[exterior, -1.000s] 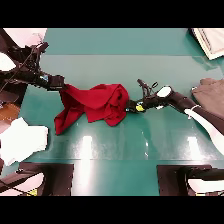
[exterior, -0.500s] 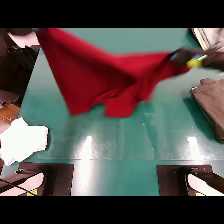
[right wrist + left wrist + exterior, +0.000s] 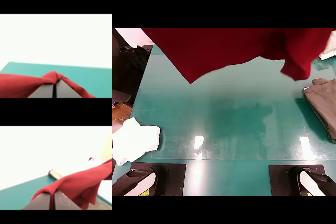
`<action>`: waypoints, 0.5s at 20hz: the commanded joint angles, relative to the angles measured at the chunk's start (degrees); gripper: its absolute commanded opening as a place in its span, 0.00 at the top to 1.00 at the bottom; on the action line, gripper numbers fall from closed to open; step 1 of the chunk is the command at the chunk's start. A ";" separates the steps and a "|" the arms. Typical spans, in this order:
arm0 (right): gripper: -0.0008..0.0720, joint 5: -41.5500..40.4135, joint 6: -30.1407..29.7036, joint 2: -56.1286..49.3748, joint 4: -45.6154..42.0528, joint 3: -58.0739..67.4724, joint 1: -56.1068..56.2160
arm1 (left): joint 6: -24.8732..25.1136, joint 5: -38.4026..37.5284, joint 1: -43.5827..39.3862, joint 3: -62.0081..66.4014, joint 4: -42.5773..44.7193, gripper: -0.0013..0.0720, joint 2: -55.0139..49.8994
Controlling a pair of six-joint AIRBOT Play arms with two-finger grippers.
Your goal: Fold the shirts.
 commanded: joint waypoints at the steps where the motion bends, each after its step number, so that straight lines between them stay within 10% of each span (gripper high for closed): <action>1: 0.97 5.14 -0.20 2.05 -0.09 5.90 -2.86 | -0.02 2.03 0.00 0.35 -6.43 0.95 2.82; 10: 0.97 30.75 12.90 -10.54 0.33 -9.62 -2.54 | -3.91 -6.08 0.00 -24.44 12.48 0.95 -6.71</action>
